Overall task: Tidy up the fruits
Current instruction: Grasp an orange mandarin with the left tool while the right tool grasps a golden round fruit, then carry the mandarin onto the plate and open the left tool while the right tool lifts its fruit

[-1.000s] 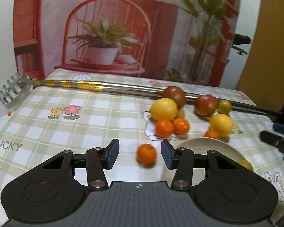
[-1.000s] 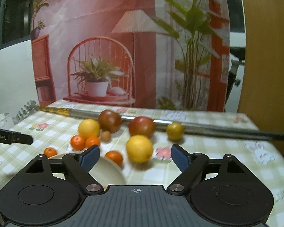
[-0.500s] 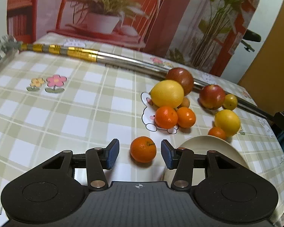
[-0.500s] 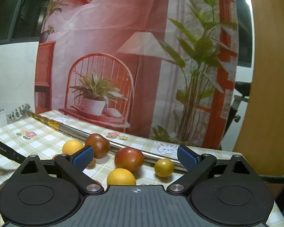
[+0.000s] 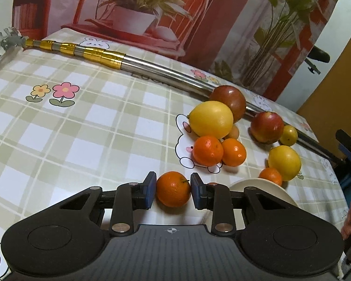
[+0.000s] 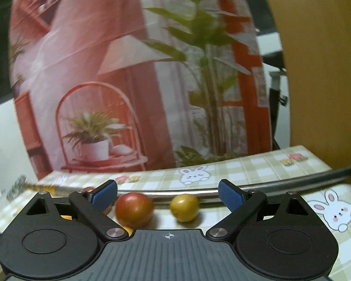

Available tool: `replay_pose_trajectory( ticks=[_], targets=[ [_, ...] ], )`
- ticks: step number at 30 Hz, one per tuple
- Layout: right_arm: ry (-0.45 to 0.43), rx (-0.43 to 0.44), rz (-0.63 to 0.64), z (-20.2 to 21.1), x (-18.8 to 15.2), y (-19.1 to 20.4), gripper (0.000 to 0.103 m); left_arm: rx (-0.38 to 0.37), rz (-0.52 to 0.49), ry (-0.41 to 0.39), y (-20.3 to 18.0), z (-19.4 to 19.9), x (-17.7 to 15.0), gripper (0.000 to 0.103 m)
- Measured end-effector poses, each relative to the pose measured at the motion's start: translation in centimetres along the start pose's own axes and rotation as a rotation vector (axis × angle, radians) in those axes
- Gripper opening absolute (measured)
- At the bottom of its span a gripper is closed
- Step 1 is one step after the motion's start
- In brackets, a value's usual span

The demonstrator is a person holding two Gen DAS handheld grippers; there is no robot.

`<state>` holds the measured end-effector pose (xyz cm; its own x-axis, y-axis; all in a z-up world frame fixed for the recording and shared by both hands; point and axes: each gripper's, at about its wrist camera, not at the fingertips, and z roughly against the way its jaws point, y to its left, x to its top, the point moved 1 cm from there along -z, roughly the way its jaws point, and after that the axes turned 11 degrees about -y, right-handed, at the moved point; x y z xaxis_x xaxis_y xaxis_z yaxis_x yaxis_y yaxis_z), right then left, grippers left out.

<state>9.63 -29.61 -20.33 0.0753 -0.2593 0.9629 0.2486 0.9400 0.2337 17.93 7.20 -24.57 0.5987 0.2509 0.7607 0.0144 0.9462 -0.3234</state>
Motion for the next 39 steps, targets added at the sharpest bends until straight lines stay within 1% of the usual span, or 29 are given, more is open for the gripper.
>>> replay_pose_trajectory(
  ticks=[3,7,9,11,17,20,23,31,33,34,36,39],
  targets=[
    [0.006,-0.006,-0.024,-1.0,-0.2,-1.4,0.091,-0.007,-0.013,-0.030,-0.2,0.7,0.3,0.033],
    [0.038,0.011,-0.008,-2.6,-0.9,-1.9,0.091,-0.012,-0.065,-0.078,-1.0,1.9,0.6,0.033],
    [0.056,0.014,0.004,-3.5,-1.5,-1.9,0.087,-0.005,-0.092,-0.093,-1.4,2.3,0.7,0.033],
    [0.076,0.016,0.008,-4.5,-2.0,-2.0,0.078,-0.001,-0.102,-0.103,-1.7,2.7,0.8,0.033],
    [0.098,0.007,0.050,-7.3,-3.3,-2.2,0.063,-0.003,-0.095,-0.134,-2.0,3.7,1.0,0.033],
    [0.121,0.002,0.040,-8.6,-3.7,-2.6,0.061,-0.007,-0.099,-0.149,-2.3,3.9,1.0,0.033],
    [0.140,0.013,0.034,-9.7,-3.7,-2.6,0.060,-0.018,-0.107,-0.150,-2.7,3.8,0.9,0.033],
    [0.235,0.049,0.052,-11.6,-4.3,-1.9,0.058,-0.040,-0.120,-0.137,-3.1,3.3,0.5,0.033],
    [0.267,0.051,0.033,-11.9,-4.5,-2.1,0.051,-0.042,-0.115,-0.131,-3.1,3.2,0.4,0.033],
    [0.290,0.052,0.022,-12.2,-4.6,-2.2,0.044,-0.044,-0.112,-0.129,-3.1,3.1,0.4,0.033],
    [0.305,0.051,0.012,-12.3,-4.8,-2.3,0.044,-0.049,-0.111,-0.125,-3.1,3.1,0.3,0.033],
    [0.302,0.049,0.003,-12.1,-4.8,-2.3,0.044,-0.055,-0.119,-0.120,-3.3,3.1,0.0,0.033]
  ],
)
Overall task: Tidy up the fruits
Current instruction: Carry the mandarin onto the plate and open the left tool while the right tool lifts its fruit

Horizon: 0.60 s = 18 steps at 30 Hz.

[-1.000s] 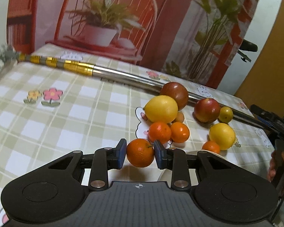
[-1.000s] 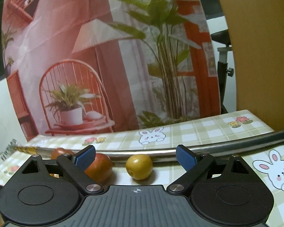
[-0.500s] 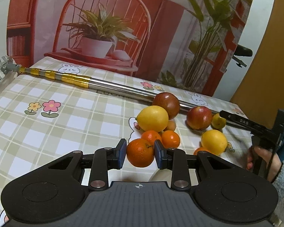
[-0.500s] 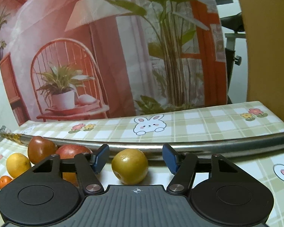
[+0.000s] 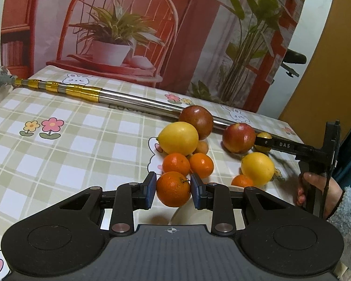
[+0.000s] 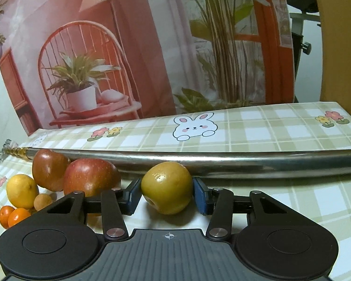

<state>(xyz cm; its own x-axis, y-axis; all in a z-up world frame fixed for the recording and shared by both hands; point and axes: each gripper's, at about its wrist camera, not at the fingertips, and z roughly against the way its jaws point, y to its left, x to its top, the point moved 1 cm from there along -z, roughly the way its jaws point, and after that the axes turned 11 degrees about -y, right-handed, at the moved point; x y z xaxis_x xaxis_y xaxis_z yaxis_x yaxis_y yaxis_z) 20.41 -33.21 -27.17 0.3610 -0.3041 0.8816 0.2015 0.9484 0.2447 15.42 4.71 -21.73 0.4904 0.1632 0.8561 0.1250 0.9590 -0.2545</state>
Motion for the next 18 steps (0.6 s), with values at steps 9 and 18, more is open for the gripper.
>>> replay_pose_trajectory(
  ticks=[9,18],
  targets=[
    [-0.025,-0.006,-0.026,0.5,0.1,-0.5,0.044,-0.028,-0.019,0.007,-0.6,0.3,-0.3,0.033],
    [-0.027,-0.005,-0.037,0.5,0.2,-0.7,0.044,-0.082,-0.097,0.063,-2.2,-0.2,-1.7,0.033]
  ],
)
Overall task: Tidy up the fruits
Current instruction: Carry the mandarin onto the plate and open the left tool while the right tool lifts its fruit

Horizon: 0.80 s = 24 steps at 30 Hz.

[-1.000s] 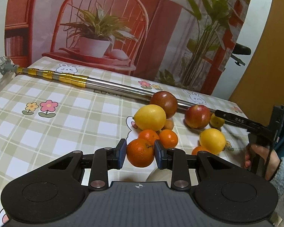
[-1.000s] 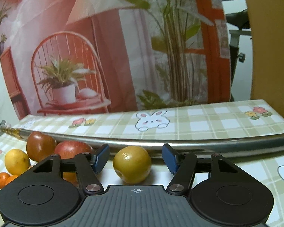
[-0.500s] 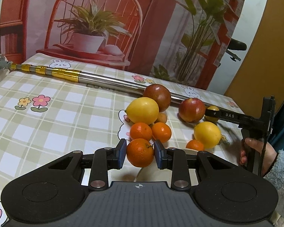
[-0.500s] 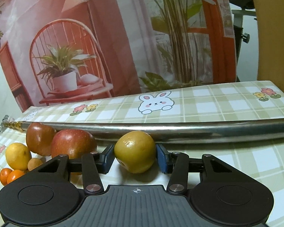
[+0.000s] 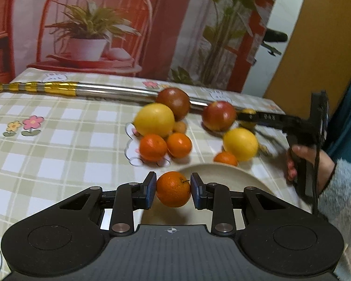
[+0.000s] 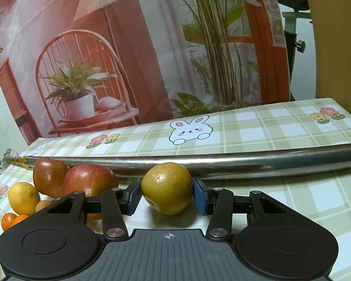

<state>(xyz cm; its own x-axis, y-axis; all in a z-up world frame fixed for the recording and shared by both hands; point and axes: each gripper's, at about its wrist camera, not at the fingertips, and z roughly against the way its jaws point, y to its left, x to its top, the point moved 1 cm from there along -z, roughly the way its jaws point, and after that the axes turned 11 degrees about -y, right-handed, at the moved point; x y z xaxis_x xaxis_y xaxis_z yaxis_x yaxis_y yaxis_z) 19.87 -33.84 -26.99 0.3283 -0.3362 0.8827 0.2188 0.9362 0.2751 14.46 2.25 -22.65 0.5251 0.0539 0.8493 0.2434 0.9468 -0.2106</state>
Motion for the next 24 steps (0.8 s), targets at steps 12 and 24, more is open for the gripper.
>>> replay_pose_trajectory(
  ticks=[12,24],
  targets=[
    [-0.001,0.003,-0.007,0.0,0.0,0.1,0.044,0.012,-0.069,0.070,-0.5,-0.7,-1.4,0.034],
    [-0.026,-0.028,0.011,1.7,-0.1,0.5,0.043,0.016,-0.059,0.084,-0.6,-0.7,-1.4,0.037]
  ],
)
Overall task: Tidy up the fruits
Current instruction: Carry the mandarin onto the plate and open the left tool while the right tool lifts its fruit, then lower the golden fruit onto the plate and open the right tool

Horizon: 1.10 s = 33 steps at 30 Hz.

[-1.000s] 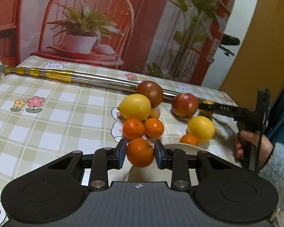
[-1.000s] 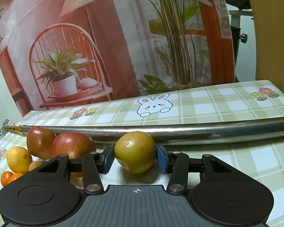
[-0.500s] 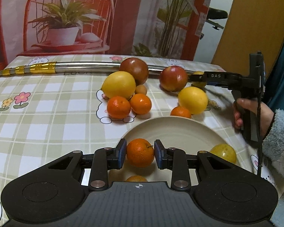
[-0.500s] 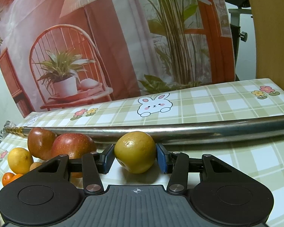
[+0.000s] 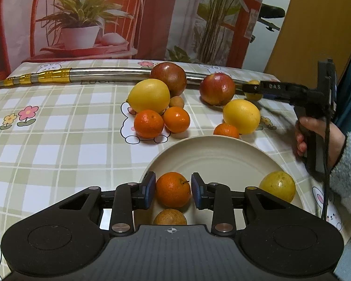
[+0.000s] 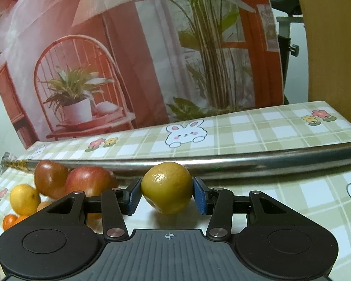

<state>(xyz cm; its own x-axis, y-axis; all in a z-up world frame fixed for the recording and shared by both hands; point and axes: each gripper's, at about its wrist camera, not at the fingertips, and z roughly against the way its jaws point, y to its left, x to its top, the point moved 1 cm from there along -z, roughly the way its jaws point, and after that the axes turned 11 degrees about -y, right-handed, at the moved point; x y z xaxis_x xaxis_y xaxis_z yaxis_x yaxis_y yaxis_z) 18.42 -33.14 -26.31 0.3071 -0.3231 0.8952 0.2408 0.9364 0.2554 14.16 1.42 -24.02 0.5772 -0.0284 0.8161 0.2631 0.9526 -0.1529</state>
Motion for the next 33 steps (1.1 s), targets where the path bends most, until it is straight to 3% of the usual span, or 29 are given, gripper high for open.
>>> replay_pose_trajectory(
  ticks=[7,19,33],
  targets=[
    [-0.023,0.008,0.017,4.1,0.3,1.0,0.043,0.007,0.006,-0.038,-0.4,1.1,0.3,0.045],
    [-0.051,0.083,-0.039,13.1,-0.4,5.9,0.043,0.037,0.056,-0.117,-0.3,4.3,1.1,0.047],
    [0.091,0.144,-0.010,20.4,-5.5,13.0,0.043,0.101,0.117,-0.153,0.4,7.8,0.5,0.051]
  ],
)
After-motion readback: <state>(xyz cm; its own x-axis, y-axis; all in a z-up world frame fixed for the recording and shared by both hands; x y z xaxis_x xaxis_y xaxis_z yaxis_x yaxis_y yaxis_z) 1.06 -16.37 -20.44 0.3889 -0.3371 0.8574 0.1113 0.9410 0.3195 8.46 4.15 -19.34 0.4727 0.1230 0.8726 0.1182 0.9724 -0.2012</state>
